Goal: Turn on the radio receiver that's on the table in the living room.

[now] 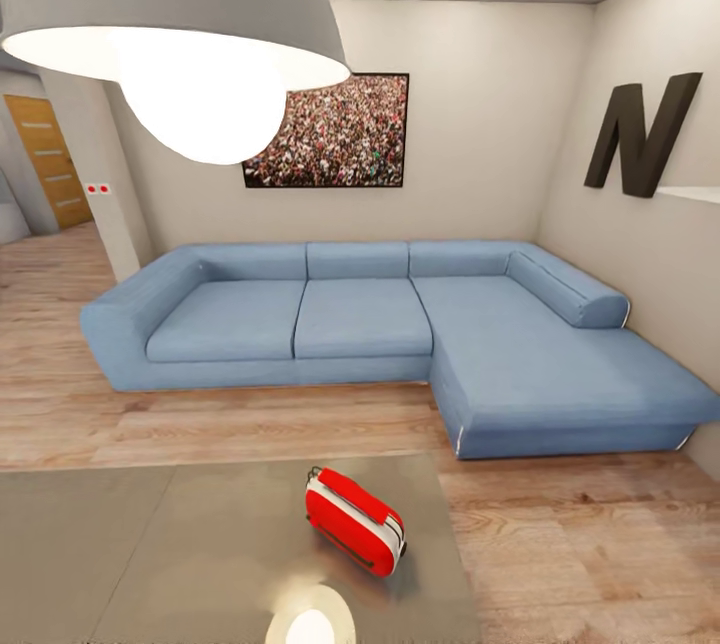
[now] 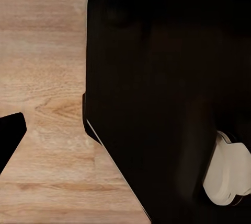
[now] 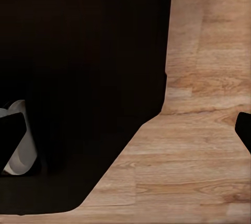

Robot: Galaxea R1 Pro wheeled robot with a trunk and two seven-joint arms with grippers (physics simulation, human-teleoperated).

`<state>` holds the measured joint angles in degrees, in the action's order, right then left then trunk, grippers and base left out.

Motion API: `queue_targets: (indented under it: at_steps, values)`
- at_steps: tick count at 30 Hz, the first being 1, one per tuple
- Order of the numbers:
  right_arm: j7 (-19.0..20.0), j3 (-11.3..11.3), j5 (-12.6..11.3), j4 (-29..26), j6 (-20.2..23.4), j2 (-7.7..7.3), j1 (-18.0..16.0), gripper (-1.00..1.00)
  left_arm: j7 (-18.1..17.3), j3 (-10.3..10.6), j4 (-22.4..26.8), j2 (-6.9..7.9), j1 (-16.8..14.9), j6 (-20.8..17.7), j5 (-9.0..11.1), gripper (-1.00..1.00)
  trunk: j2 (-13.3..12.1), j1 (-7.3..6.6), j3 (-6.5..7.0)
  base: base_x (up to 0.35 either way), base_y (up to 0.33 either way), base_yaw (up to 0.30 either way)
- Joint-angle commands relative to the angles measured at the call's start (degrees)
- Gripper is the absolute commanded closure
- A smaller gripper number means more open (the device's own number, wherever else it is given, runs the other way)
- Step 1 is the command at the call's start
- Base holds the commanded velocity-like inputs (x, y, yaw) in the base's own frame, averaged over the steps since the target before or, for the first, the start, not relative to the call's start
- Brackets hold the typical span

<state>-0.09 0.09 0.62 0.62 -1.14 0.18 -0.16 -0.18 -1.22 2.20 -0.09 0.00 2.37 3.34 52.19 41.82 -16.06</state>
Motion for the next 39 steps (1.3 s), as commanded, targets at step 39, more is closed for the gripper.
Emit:
queue_targets:
  at_steps: [39]
  values:
    - [0.00, 0.00, 0.06, 0.00, 0.00, 0.00, -0.02, -1.00, 0.08, -0.06, 0.00, -0.04, 0.00, 0.00, 0.16, -1.00, 0.00, 0.00, -3.62, 0.000, 0.000, 0.000]
